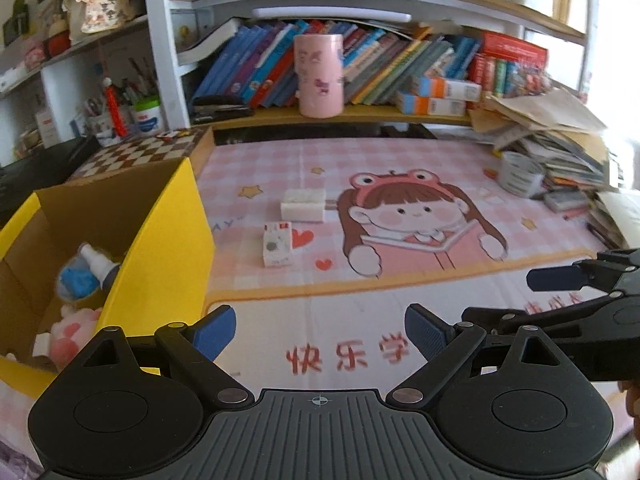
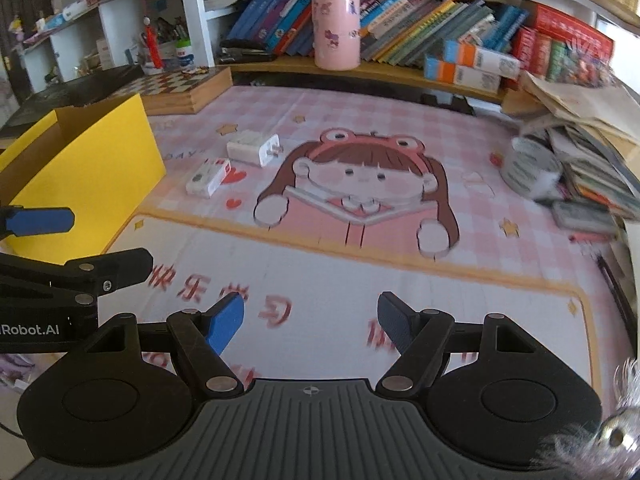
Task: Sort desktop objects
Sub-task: 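Move both grippers toward the small white box and remaining charger plug, then grasp the white-and-red small box with the left gripper while the right gripper grasps the charger plug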
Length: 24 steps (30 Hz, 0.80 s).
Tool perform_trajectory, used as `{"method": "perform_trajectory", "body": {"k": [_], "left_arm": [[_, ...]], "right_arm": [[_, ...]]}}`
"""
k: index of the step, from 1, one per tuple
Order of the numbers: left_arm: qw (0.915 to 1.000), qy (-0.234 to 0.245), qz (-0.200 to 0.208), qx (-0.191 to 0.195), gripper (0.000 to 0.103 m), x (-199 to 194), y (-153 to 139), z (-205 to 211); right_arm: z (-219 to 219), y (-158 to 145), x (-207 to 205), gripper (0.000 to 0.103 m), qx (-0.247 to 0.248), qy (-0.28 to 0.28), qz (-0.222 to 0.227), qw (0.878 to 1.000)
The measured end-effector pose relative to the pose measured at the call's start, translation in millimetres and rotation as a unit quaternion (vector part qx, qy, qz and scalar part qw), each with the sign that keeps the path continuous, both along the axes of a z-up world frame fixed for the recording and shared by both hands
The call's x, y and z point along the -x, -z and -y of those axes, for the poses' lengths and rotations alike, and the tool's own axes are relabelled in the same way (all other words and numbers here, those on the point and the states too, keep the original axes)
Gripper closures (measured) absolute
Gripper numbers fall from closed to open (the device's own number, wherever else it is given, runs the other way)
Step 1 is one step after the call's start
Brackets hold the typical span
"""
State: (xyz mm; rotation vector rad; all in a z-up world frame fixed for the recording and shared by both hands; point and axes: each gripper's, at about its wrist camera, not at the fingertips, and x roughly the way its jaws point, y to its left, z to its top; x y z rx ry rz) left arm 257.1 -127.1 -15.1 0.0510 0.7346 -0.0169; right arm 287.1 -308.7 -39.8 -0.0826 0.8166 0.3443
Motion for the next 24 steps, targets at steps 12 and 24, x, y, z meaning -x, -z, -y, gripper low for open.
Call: {"method": "perform_trajectory", "body": {"k": [12,24], "left_arm": [[0.9984,-0.055,-0.006,-0.008,0.021,-52.2,18.8,-6.3],[0.9951,-0.095,-0.029,-0.005,0.044,-114.0,53.1,-21.6]], "right_arm": [[3.8,-4.0,-77.0,0.031,0.017,-0.065,0.033,0.997],[-45.3,16.8,-157.6,0.042,0.003,-0.196,0.033,0.980]]}}
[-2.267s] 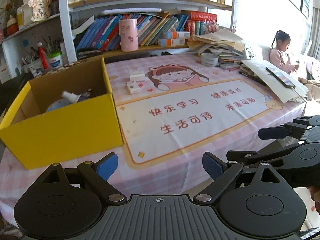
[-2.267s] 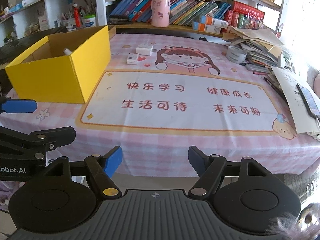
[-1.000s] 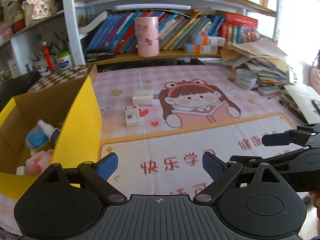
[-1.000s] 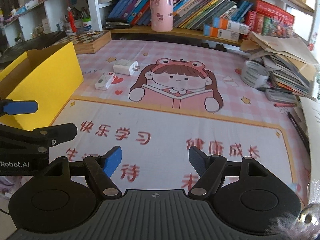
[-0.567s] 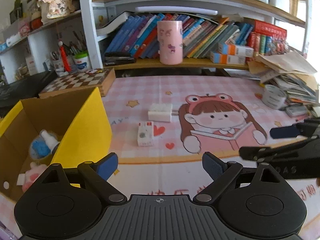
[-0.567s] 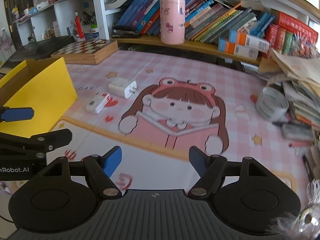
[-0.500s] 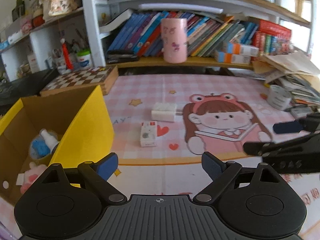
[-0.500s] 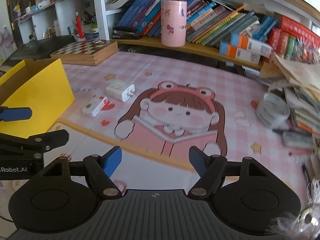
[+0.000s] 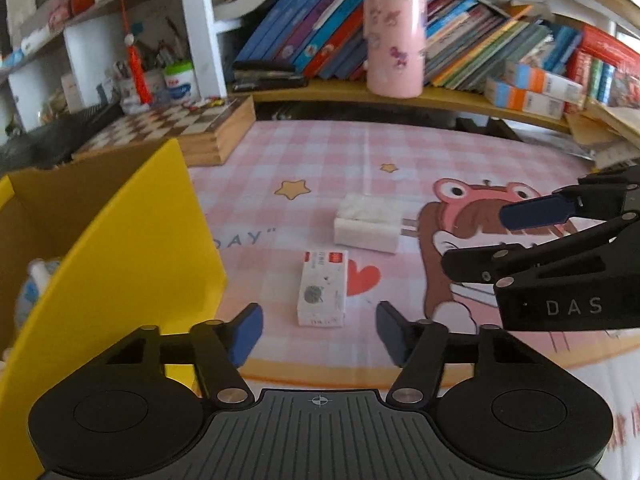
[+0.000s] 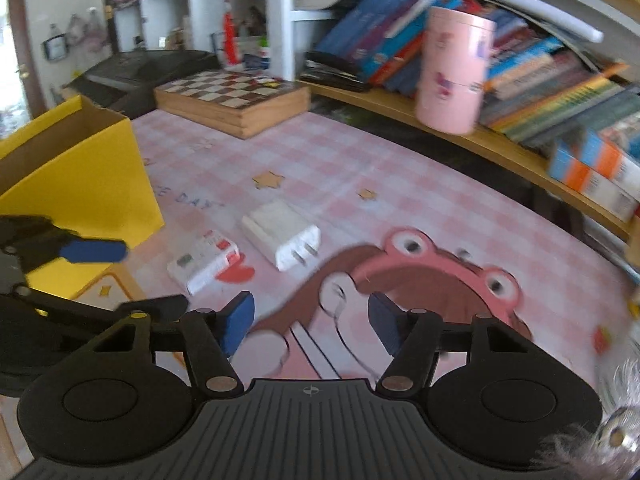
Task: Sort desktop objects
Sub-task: 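Grasp the white-and-red small box with the left gripper while the right gripper grasps the charger plug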
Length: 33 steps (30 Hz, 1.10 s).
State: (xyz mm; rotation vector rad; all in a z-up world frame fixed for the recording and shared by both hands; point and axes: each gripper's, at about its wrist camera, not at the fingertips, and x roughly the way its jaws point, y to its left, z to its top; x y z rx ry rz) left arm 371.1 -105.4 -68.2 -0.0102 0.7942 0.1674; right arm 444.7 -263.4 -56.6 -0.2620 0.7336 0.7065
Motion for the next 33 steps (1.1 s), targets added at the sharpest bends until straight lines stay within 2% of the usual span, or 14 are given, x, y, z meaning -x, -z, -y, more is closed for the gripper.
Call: {"method": "perform_trajectory", "body": {"k": [2,8,11,15,19,28,33], "left_arm": [[1.0000,-0.003,-0.002,-0.002,0.046,-8.8,5.2,-1.6],[0.9999,0.003,-0.009,-0.008,0.061,-29.7,16.5,-0.6],[0.9999,0.010,-0.008,-0.001,0.074,-34.5,15.9,-0.7],[0.9997,0.016,-0.014,-0.010,0.074,-33.3,14.1,0.7],[0.9999,0.007,-0.013,0.004,0.074,-19.4,5.9,-4.6],[0.9981,0.000,0.030,0.054,0.075,26.6,-29.9,-5.7],[0.9968,0.005,0.034,0.072,0.075,47.3,-41.6,-5.0]], "right_arm": [[-7.0,2.7,-11.2,0.042,-0.005,-0.018,-0.005,1.000],[-24.9,7.3,-42.0,0.043,-0.014,-0.041,-0.023,0.999],[-32.5,8.7,-52.3,0.043,-0.014,-0.052,-0.029,0.998],[-43.2,11.5,-59.0,0.043,-0.002,-0.067,-0.024,0.997],[-52.6,15.3,-64.0,0.043,0.009,-0.082,-0.021,0.996],[-74.1,35.6,-75.0,0.047,0.036,-0.104,-0.027,0.994],[-73.0,37.1,-77.1,0.048,0.031,-0.114,-0.026,0.993]]}}
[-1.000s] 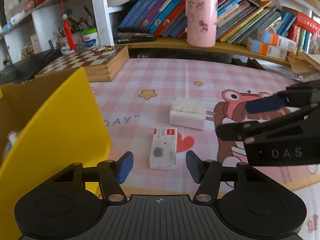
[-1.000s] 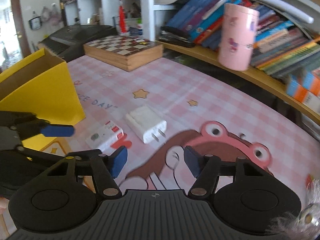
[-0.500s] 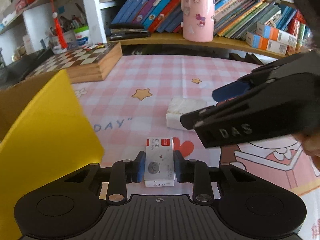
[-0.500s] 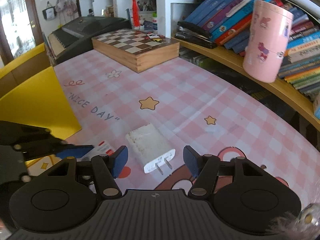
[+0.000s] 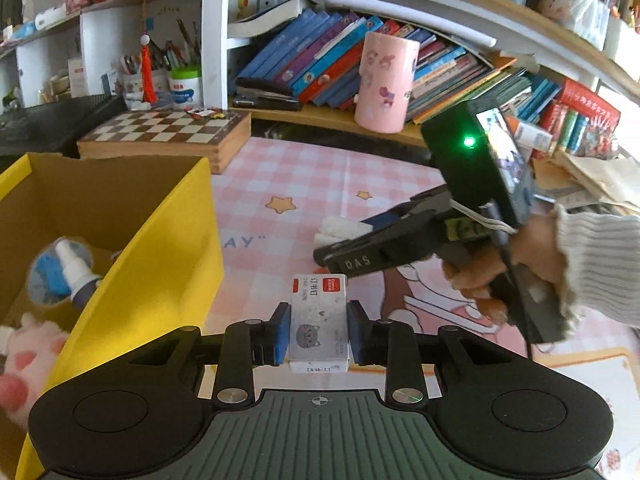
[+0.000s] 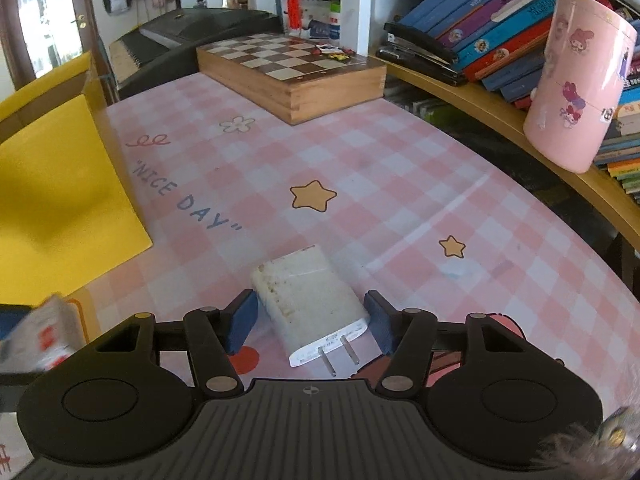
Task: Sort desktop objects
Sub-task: 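Grasp the white-and-red small box with the left gripper while the right gripper grasps the charger plug, then carry the small box and charger plug with both grippers over the yellow box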
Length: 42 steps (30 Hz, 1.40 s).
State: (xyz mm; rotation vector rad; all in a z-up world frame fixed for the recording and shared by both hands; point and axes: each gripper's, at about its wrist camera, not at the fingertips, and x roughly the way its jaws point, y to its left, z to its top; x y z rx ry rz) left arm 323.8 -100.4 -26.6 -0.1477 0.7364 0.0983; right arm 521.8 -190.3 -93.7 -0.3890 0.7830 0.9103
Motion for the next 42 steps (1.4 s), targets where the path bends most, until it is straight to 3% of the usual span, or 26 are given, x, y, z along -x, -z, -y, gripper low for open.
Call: {"method": "perform_trajectory", "body": {"k": [8,12,15,27,42], "left_arm": [[0.9998,-0.011,0.014,0.009,0.075,25.9,-17.3,-1.5],[0.9997,-0.014,0.022,0.002,0.075,36.6,-22.4,0.5],[0.9996,-0.016,0.022,-0.001,0.075,45.4,-23.3,1.7],[0.9995,-0.012,0.028,0.009,0.074,70.9,-28.4,10.9],[0.9932,0.096,0.065,-0.008,0.074,93.3,-51.0,25.1]], "right_arm": [[4.6,-1.6,4.1,0.058,0.003,0.006,-0.001,1.000],[13.7,-3.9,15.0,0.060,0.006,0.034,-0.007,0.999],[23.6,-7.2,32.9,0.060,0.015,0.060,0.016,0.998],[87.0,-46.4,105.9,0.060,-0.044,0.145,0.024,0.988],[148.7,-75.3,202.2,0.060,-0.099,0.250,-0.003,0.963]]}}
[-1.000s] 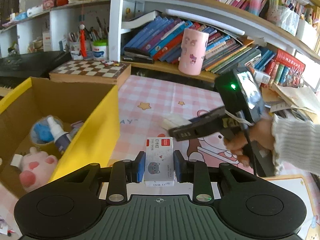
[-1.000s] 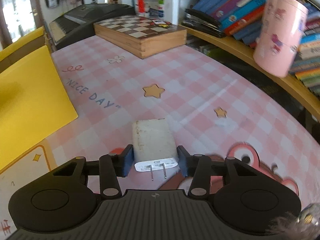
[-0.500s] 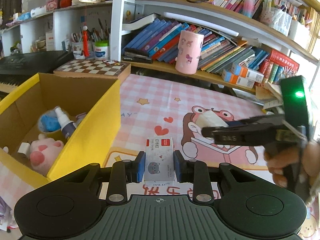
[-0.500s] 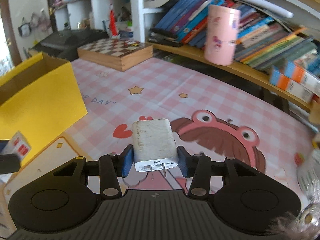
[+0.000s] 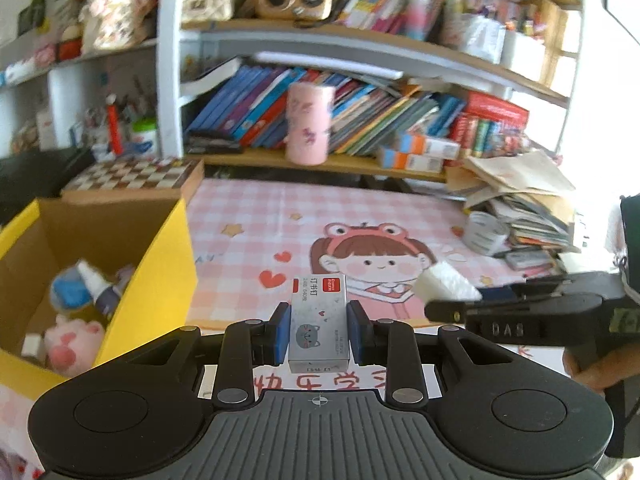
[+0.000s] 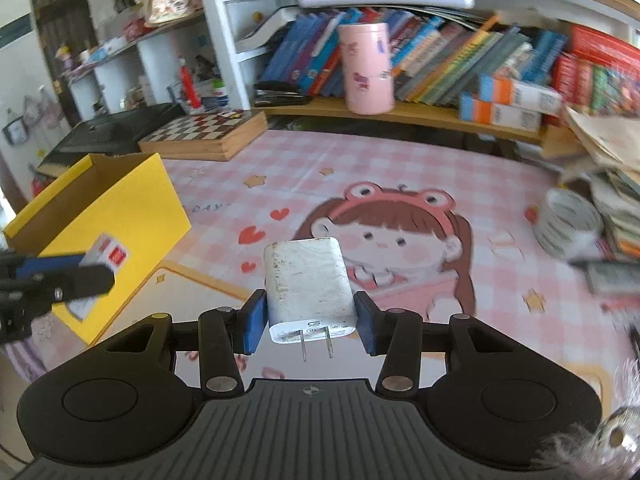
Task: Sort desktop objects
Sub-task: 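Carry the small box and charger plug with both grippers over the yellow box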
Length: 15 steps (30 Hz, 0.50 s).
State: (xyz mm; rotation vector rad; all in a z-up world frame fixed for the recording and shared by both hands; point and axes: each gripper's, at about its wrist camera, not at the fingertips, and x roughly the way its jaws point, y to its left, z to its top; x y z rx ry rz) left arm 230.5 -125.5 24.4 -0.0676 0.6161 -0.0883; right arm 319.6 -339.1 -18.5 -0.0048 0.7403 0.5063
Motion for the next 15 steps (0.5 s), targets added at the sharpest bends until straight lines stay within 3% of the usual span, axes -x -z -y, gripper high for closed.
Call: {"method": "perform_trajectory", "body": {"k": [9,15], "left_arm": [[0.9969,0.075,0.002,0.022,0.074,23.1,-3.3,-9.1],[0.9954,0.091,0.007,0.031,0.074,44.5,-3.1,-29.3]], "right_arm": [[-2.5,-8.7,59.7,0.060,-0.001,0.061,-0.004,0.998],[-20.9,-11.8,90.2,0.060,0.003,0.082,-0.008,0.997]]}}
